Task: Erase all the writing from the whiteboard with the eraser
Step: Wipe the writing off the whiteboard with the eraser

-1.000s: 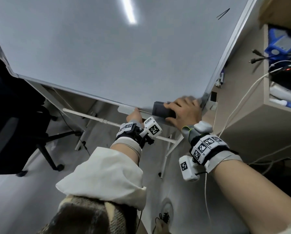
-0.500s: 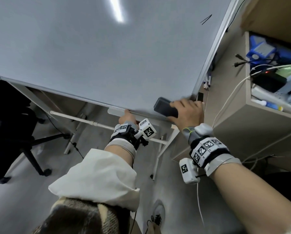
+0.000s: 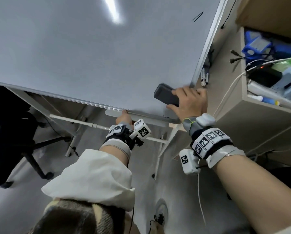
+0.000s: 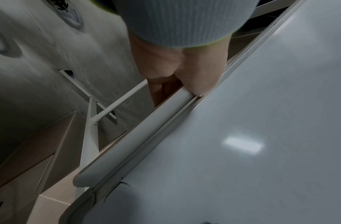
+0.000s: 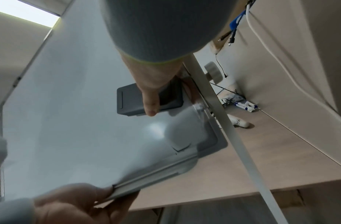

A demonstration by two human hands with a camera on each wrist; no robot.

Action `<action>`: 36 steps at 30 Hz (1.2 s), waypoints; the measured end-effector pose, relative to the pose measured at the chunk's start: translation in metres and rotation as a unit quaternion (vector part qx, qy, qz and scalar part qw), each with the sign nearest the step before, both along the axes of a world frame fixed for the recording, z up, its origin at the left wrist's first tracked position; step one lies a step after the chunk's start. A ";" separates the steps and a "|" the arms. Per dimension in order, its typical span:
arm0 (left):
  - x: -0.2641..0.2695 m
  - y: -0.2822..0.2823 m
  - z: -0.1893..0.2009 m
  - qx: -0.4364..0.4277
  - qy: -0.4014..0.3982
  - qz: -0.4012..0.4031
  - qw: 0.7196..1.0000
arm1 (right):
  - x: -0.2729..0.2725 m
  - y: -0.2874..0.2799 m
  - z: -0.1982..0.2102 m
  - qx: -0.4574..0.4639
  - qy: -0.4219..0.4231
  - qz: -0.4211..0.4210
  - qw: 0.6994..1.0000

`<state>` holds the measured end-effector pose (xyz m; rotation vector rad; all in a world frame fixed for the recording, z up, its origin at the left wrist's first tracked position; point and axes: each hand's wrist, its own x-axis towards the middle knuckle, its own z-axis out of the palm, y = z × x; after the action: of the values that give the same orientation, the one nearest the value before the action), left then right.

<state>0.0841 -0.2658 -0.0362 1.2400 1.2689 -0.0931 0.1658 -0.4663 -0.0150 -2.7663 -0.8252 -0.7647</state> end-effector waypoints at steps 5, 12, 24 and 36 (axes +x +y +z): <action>-0.003 0.000 0.001 -0.019 0.002 0.033 0.999 | -0.012 0.005 -0.026 -0.021 0.045 0.018 0.999; -0.001 -0.004 0.009 -0.010 0.010 0.021 1.000 | -0.018 0.006 -0.027 -0.036 0.033 0.020 0.999; 0.007 -0.023 0.047 0.120 0.017 0.006 0.993 | 0.052 0.001 0.112 0.111 -0.118 -0.070 0.984; 0.034 0.013 0.053 0.299 0.161 -0.352 0.872 | 0.072 0.026 0.123 0.129 -0.081 -0.046 0.987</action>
<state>0.1180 -0.2531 0.0169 2.2723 1.0876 -0.4804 0.2375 -0.4406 0.1079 -2.5520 -0.5792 -1.0434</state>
